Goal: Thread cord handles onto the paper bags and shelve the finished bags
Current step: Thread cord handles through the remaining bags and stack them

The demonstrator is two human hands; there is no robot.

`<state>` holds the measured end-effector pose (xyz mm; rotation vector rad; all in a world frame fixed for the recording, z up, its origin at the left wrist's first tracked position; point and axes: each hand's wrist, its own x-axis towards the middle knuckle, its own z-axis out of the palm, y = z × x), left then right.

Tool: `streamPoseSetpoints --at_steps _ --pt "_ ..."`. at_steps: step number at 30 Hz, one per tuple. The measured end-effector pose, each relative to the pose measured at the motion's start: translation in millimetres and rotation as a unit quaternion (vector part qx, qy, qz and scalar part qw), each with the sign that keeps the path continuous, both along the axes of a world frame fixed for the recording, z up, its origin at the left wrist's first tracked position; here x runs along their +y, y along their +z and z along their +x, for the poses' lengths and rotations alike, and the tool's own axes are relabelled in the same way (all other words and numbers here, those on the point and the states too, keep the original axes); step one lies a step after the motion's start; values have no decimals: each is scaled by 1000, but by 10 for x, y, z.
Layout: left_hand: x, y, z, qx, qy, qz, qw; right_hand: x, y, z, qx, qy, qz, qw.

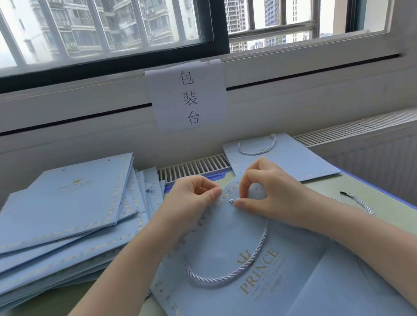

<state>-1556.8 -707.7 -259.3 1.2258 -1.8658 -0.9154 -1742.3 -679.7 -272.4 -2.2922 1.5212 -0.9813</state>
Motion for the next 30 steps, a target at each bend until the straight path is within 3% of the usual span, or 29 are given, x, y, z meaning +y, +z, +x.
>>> streamPoseSetpoints --at_steps 7,15,19,22,24,28,30 --pt "40 37 -3 -87 -21 20 996 35 50 -11 74 -74 -7 994" --pt "111 248 23 -67 -24 4 997 -1 138 -113 -34 -111 -49 992" --pt "89 342 48 -119 25 -92 988 -24 249 -270 -114 -144 -86 979" --pt "79 396 71 -108 103 -158 976 -60 306 -409 -191 -179 -106 959" --pt "94 427 82 -77 116 -84 987 -92 320 -484 -239 -202 -109 944" --pt "106 401 81 47 54 178 981 -106 314 -561 -293 -217 -106 925" --pt "82 340 82 64 24 215 974 -114 294 -563 -310 -212 -98 922"
